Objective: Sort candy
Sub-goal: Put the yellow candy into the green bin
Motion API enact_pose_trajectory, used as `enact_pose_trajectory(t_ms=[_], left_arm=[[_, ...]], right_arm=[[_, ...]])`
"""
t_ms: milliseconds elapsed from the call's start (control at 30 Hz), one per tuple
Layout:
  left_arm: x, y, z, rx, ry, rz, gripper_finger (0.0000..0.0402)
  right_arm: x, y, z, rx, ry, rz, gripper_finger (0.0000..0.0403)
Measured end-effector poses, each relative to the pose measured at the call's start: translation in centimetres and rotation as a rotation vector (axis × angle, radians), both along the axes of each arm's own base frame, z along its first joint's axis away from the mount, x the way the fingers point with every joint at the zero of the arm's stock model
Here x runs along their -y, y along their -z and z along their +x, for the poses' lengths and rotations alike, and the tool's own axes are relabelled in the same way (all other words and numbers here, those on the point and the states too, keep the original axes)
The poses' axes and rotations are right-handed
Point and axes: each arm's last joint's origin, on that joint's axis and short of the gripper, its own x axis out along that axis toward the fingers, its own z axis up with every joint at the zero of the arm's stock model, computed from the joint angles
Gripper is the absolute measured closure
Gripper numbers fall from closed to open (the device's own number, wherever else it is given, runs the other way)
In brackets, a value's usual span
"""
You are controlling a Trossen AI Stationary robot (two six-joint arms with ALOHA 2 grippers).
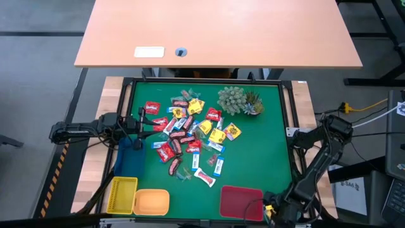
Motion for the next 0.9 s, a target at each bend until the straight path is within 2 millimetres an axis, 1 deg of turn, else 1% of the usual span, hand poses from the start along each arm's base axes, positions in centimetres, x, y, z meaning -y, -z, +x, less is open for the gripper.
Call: enact_pose_trajectory(t_ms=[167,333,433,667,900], left_arm=[[0.0,0.0,0.0,0.000,0.000,0.000,0.0273],[0.0,0.0,0.0,0.000,0.000,0.000,0.0273],[0.0,0.0,0.0,0.000,-0.001,0.000,0.0273],[0.0,0.0,0.0,-0.003,0.000,0.000,0.0273],[0.0,0.0,0.0,-0.004,0.000,0.000,0.0273]], right_arm=[[1.0,0.3,0.0,-0.088,0.028,-0.068,0.0244],[1.2,0.3,0.0,-0.200,-0.011,-0.025,0.0244],[1.1,0.2,-0.1,-0.233,-0.032,0.002,0.0244],[0.6,0.0,0.2,-0.138,-0.124,0.062,0.0244],[0.8,0.1,0.3,-0.101,-0.100,0.025,0.0244]])
